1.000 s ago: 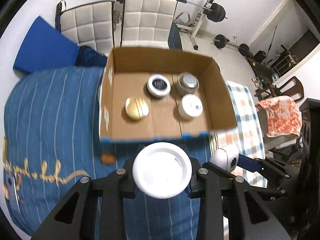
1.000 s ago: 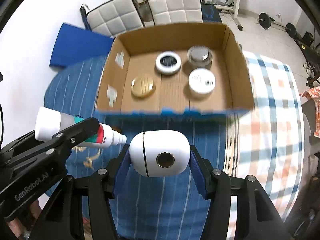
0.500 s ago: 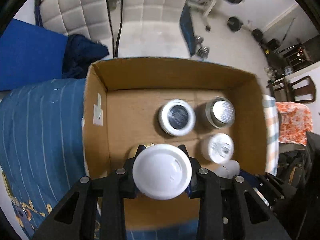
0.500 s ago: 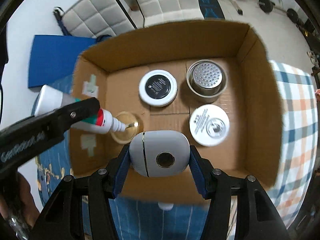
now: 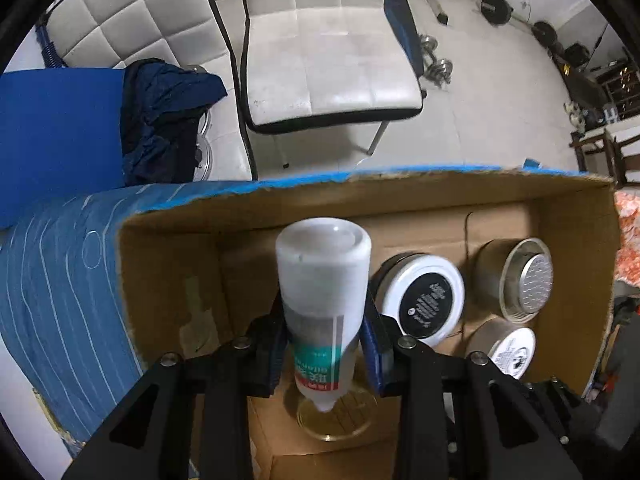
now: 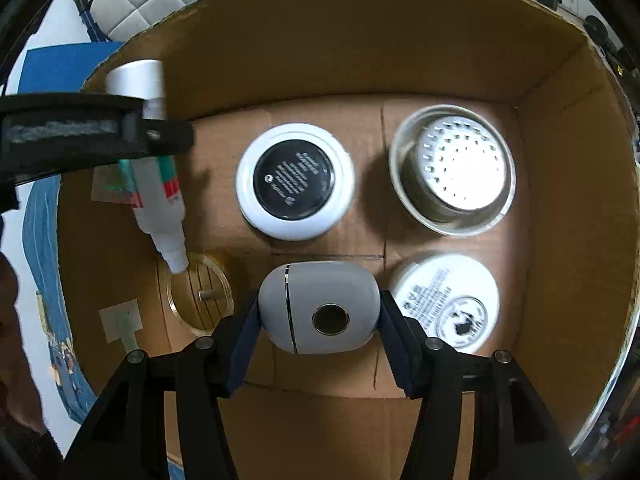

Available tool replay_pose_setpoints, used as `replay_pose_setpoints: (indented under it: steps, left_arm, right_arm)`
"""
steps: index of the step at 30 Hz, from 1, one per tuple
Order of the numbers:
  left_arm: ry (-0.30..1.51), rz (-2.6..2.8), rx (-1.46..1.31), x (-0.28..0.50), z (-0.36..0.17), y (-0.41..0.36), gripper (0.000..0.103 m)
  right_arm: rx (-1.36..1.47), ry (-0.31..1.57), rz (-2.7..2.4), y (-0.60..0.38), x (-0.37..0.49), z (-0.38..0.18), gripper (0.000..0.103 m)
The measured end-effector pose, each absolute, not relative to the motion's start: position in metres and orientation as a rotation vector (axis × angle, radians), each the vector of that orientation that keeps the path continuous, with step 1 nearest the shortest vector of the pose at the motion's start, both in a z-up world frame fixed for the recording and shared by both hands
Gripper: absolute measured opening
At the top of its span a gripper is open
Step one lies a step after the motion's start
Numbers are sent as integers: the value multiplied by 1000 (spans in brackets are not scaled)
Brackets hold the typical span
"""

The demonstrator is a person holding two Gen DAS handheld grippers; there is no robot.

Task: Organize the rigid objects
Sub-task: 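Carry the white tube and white oval pod into the box with both tools, then open both tools to release the tube and pod, then lift out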

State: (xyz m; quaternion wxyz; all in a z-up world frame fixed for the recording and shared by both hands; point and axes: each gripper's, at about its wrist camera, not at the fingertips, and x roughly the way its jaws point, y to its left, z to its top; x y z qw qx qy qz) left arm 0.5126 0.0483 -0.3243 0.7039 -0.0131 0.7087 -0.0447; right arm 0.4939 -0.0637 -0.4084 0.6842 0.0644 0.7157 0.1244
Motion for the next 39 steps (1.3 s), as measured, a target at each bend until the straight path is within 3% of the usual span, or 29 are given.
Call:
replay_pose_setpoints:
  steps: [9, 16, 24, 32, 39]
  left_arm:
    - [1684, -75, -9, 500, -371, 55, 30]
    - [1685, -68, -25, 495, -375, 57, 30]
    - [1725, -66, -88, 502, -380, 67, 39]
    - [1667, -63, -94, 499, -351, 71, 45]
    - [1596, -56, -89, 479, -320, 78, 59]
  right_arm:
    - [117, 1647, 303, -41, 496, -429, 60]
    - [110, 1669, 277, -30, 499, -452, 60]
    - [139, 1683, 269, -26, 499, -456, 60]
    - [153, 1675, 259, -29, 498, -443, 61]
    - [153, 1625, 255, -38, 495, -415, 73]
